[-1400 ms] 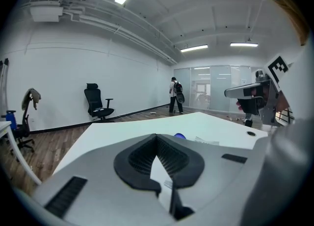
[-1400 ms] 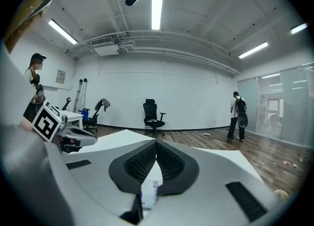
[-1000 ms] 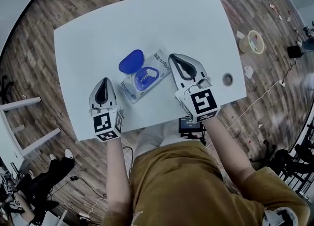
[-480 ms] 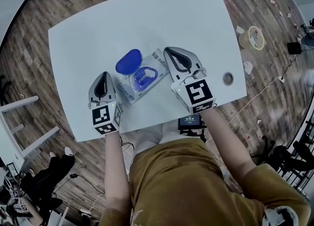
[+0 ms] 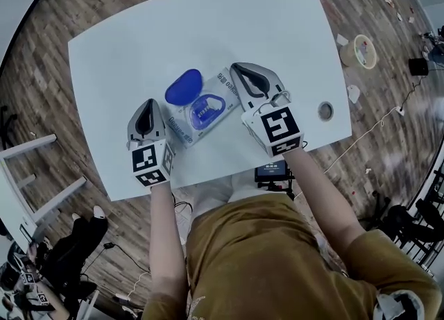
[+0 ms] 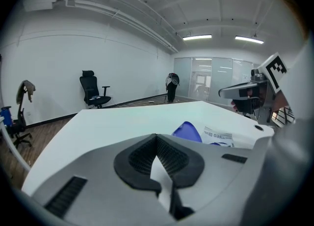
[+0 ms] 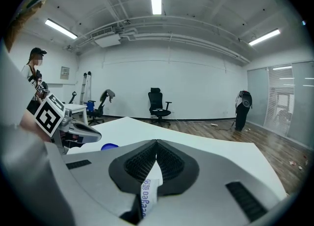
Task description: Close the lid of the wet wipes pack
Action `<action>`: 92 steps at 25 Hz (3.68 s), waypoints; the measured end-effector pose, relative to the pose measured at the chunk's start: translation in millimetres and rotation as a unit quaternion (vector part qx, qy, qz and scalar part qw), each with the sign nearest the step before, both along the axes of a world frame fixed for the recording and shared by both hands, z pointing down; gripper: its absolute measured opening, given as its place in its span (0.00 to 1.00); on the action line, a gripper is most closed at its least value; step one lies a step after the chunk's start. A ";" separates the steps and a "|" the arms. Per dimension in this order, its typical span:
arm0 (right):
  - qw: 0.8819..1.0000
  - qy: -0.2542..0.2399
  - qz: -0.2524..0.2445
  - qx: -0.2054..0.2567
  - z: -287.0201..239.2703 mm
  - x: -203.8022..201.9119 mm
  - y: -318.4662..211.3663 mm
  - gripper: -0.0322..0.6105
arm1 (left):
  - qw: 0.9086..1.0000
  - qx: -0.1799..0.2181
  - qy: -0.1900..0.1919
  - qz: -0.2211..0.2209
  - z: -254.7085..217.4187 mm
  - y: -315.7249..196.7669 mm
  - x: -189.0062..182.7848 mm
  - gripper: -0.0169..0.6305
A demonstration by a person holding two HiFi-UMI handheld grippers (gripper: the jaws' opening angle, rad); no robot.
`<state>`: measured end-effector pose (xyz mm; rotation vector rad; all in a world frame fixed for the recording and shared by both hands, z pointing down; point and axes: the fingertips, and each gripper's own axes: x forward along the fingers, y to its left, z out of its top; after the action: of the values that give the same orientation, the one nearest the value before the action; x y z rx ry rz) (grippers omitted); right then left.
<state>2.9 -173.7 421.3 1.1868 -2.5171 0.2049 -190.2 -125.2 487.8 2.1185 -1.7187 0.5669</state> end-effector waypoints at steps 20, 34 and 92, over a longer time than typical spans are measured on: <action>1.000 0.000 0.005 -0.012 12.4 4.7 -10.5 0.06 | 0.999 -0.043 0.015 0.013 27.8 -8.0 9.1 0.01; 1.000 -0.004 0.005 -0.018 11.8 5.8 -8.5 0.06 | 0.997 -0.071 0.025 0.023 44.7 -3.7 15.1 0.01; 1.000 0.009 -0.020 -0.019 11.2 -5.1 15.3 0.06 | 0.995 -0.019 -0.005 0.102 13.2 10.7 43.3 0.01</action>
<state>-2.3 -158.4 432.5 1.1171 -2.5086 0.2295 -146.8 -114.5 501.0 2.2817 -1.4939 0.6622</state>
